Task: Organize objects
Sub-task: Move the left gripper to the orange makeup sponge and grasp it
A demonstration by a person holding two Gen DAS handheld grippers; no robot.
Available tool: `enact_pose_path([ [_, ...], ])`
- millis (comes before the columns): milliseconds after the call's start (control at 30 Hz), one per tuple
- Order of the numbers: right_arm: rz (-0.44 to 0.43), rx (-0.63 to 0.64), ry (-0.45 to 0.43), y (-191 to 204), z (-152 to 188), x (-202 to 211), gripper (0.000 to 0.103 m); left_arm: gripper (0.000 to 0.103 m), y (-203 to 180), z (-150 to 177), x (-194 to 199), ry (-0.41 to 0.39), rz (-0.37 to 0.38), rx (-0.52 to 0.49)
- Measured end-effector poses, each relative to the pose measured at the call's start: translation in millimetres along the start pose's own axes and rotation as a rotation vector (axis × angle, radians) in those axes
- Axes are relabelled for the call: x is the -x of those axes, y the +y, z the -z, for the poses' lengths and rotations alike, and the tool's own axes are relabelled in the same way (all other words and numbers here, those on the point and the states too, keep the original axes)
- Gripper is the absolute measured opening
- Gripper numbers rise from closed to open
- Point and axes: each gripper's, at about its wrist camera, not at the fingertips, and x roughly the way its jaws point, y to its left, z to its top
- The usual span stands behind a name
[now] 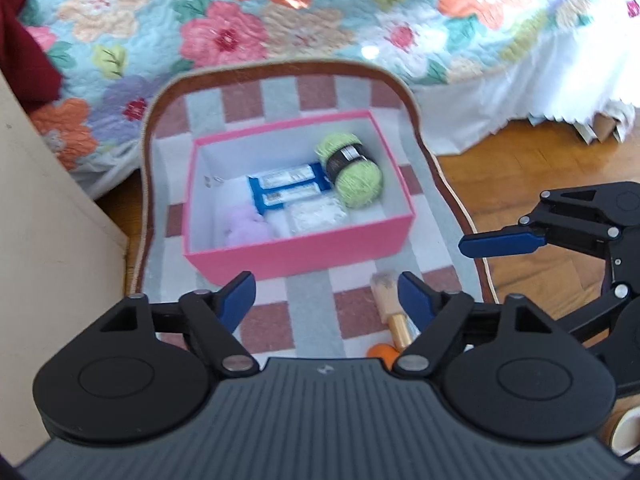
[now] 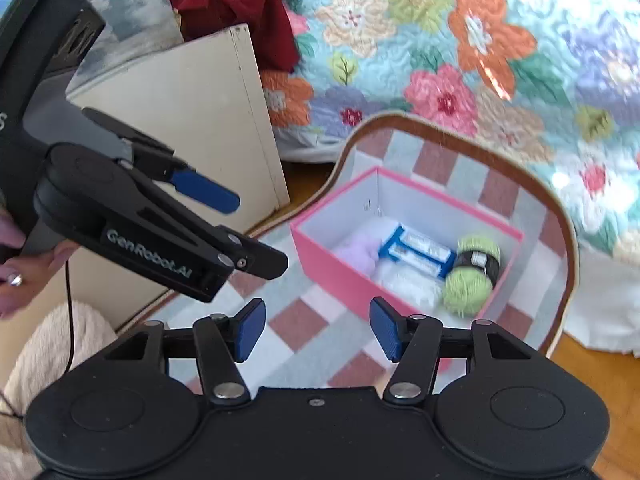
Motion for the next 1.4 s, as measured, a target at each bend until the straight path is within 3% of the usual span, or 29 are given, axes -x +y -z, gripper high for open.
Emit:
enact_pose_path([
  [400, -0.066, -0.079, 0.098, -27, 85, -40, 0.064, 0.076, -11, 45, -101, 0.171, 0.127, 0.004],
  [600, -0.077, -0.157, 0.154, -24, 111, -77, 0.064, 0.075, -11, 70, -138, 0.205, 0.201, 0.092],
  [733, -0.096, -0.252, 0.173, -17, 128, -91, 0.063, 0.075, -15, 88, -152, 0.209, 0.227, 0.078],
  [933, -0.029, -0.295, 0.2, -7, 144, -110, 0.063, 0.066, -3, 104, -169, 0.159, 0.24, 0.1],
  [1100, 0.073, -0.263, 0.17, 4, 151, -126, 0.063, 0.057, 1, 113, -183, 0.125, 0.316, 0.118],
  [1267, 0.147, -0.249, 0.155, 11, 155, -142, 0.047, 0.052, 1, 130, -197, 0.142, 0.385, 0.189],
  [1333, 0.205, -0.213, 0.156, 20, 156, -147, 0.039, 0.039, -1, 131, -194, 0.142, 0.406, 0.198],
  [1400, 0.235, -0.192, 0.152, 27, 155, -148, 0.035, 0.039, -3, 132, -190, 0.131, 0.396, 0.186],
])
